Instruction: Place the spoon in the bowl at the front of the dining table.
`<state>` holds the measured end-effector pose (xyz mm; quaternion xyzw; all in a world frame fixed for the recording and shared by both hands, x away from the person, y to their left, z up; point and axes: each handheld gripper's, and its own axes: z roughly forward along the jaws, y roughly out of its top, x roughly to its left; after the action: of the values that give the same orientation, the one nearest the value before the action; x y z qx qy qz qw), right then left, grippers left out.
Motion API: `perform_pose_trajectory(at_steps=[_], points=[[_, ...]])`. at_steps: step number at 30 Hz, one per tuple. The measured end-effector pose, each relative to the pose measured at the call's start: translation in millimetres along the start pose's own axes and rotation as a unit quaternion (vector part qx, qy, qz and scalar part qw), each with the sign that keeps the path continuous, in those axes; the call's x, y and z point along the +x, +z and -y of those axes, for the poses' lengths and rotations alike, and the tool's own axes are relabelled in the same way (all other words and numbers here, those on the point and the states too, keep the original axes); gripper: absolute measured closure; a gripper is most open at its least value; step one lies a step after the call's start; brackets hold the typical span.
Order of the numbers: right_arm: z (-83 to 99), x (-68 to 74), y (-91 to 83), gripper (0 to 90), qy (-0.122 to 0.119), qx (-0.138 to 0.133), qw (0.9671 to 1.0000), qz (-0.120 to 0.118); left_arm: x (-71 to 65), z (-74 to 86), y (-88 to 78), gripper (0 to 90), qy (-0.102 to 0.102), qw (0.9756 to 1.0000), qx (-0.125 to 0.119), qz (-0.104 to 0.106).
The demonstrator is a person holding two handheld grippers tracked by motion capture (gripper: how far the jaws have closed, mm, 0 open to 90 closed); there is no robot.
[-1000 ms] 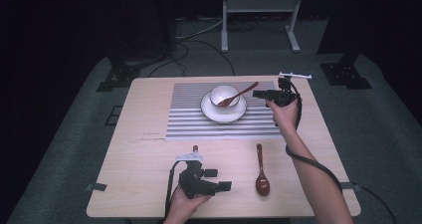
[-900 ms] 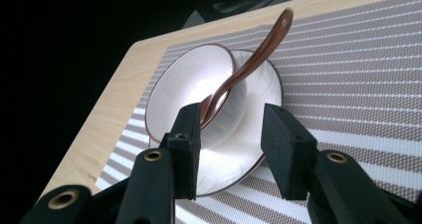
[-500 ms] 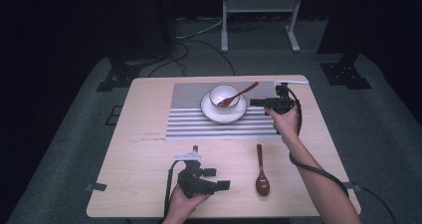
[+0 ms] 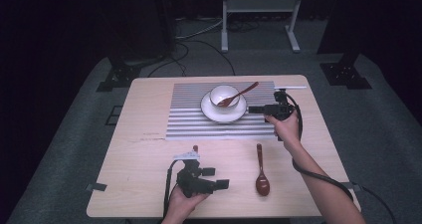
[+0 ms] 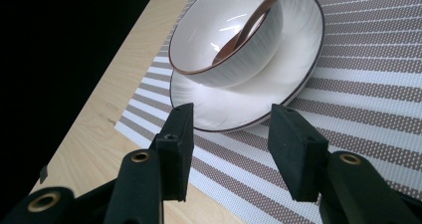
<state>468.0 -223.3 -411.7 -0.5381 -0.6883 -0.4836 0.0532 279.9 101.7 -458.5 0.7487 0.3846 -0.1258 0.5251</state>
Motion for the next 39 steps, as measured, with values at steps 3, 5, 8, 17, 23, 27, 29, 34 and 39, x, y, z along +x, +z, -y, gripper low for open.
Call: perform_pose_trajectory(at_steps=[3,5,8,17,23,27,29,34,39], points=[[2.5,-0.7,0.1,51.8,0.001,0.003,1.0000,-0.003,0.4,-0.1,-0.3,5.9,0.000,1.0000,-0.001,0.000],[4.0,-1.5,0.1,51.5,0.001,0.004,1.0000,-0.004,0.6,-0.2,-0.4,5.9,0.000,1.0000,0.000,-0.001],[7.0,-2.9,-0.5,51.1,0.002,0.007,0.9999,-0.008,0.5,-0.2,-0.6,6.0,0.000,1.0000,-0.001,-0.002],[21.0,-6.2,-1.0,49.2,-0.001,0.026,0.9996,-0.015,1.1,0.0,-0.6,5.9,0.000,1.0000,0.000,-0.004],[29.1,-4.3,1.0,48.4,-0.011,0.040,0.9990,-0.016,0.8,-0.1,-0.6,5.9,0.000,1.0000,-0.003,-0.006],[34.8,-4.0,0.5,48.5,-0.014,0.041,0.9988,-0.021,0.7,0.1,-1.0,5.9,0.000,1.0000,-0.003,-0.005],[37.7,-3.8,-0.4,48.4,-0.014,0.042,0.9987,-0.026,0.8,0.0,-1.1,6.0,0.000,1.0000,-0.003,-0.005],[44.9,-4.4,-3.9,48.0,-0.014,0.042,0.9985,-0.032,1.0,-0.1,-1.7,6.0,0.000,1.0000,-0.003,-0.006],[53.6,-4.6,-7.8,47.5,-0.012,0.042,0.9982,-0.041,1.2,-0.1,-1.8,6.0,0.000,1.0000,-0.004,-0.006]])
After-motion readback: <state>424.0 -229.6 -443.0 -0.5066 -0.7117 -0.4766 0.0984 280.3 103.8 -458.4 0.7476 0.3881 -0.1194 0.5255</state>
